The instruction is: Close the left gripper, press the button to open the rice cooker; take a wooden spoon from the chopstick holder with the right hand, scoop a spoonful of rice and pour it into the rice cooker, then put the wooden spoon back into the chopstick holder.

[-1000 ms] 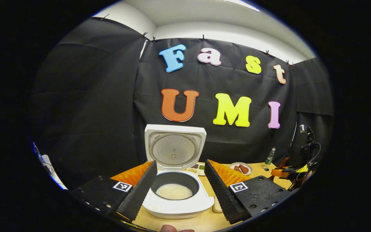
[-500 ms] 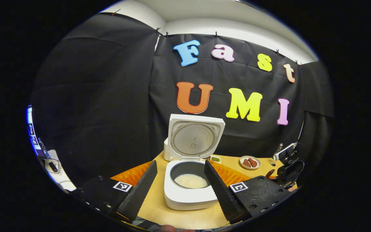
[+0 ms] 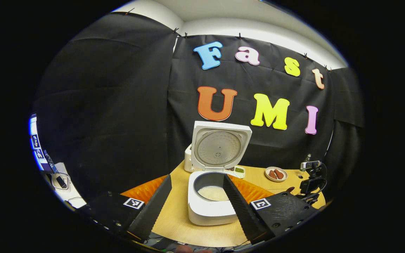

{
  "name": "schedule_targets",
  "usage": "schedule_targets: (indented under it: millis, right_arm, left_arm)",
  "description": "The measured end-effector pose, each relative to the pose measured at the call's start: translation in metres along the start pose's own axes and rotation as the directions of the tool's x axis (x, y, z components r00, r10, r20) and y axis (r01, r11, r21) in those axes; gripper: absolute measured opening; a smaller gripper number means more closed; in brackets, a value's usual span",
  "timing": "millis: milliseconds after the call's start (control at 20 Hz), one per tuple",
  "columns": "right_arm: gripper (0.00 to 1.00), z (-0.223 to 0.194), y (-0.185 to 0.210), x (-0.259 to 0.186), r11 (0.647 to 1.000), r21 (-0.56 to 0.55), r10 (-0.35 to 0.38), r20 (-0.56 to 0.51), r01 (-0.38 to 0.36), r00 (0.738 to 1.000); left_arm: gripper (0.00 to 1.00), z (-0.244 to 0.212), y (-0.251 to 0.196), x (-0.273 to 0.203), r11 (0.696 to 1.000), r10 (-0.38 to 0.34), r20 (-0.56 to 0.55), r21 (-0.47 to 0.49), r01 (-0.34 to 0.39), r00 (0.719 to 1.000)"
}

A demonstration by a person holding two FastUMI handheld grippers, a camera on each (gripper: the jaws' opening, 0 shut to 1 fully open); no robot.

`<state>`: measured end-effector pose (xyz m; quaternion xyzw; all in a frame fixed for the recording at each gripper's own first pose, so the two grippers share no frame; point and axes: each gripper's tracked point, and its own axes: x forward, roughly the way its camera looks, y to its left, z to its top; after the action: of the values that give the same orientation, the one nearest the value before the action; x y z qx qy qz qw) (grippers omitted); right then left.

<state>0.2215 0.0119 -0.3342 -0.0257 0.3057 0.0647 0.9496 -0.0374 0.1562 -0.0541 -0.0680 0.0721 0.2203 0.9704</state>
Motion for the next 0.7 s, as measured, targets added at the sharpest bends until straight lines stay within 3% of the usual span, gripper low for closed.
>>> schedule_targets:
  millis: [350, 700]
  right_arm:
    - [0.13, 0.009, 0.015, 0.006, 0.948, 0.296, 0.129, -0.018, -0.119, 0.991]
    - [0.12, 0.021, -0.013, 0.008, 0.805, 0.567, 0.205, 0.006, -0.172, 0.979]
  left_arm:
    - [0.94, -0.003, -0.009, -0.005, 1.0, -0.018, -0.011, 0.004, 0.018, 1.0]
    - [0.94, 0.002, -0.027, -0.008, 1.0, -0.028, -0.008, 0.013, 0.028, 1.0]
